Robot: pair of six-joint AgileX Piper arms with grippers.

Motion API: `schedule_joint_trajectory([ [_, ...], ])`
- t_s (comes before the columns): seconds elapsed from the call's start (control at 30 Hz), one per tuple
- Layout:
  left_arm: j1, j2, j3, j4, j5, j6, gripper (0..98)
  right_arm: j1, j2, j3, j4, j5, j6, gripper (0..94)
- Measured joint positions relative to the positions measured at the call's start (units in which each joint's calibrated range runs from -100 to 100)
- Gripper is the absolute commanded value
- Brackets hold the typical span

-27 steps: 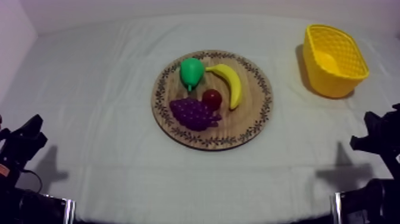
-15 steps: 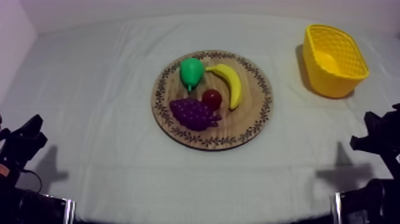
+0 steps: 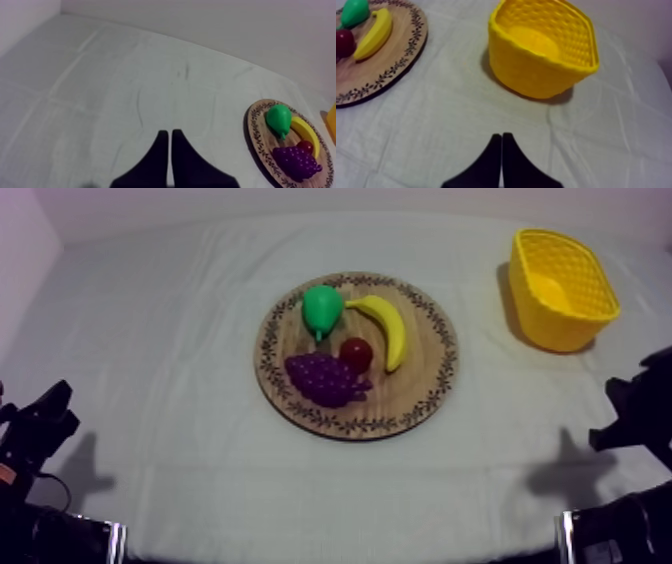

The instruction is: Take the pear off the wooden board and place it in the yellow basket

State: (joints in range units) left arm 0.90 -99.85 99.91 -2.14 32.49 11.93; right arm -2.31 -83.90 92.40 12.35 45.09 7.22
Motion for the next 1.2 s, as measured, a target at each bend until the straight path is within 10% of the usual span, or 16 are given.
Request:
schedule_joint_trajectory([
  [0.37,0.0,0.0,0.0,0.0,0.0,0.0,0.1,-7.86,25.39,-28.53,2.49,20.3,-15.59,0.4],
  [0.9,0.0,0.0,0.0,0.0,0.0,0.0,0.1,-14.95,62.43,-81.32,-0.68,49.08,-18.2,0.4],
  [1.2,0.0,0.0,0.0,0.0,0.0,0.0,0.1,-21.61,82.02,-103.04,0.85,52.89,-22.16,0.4],
])
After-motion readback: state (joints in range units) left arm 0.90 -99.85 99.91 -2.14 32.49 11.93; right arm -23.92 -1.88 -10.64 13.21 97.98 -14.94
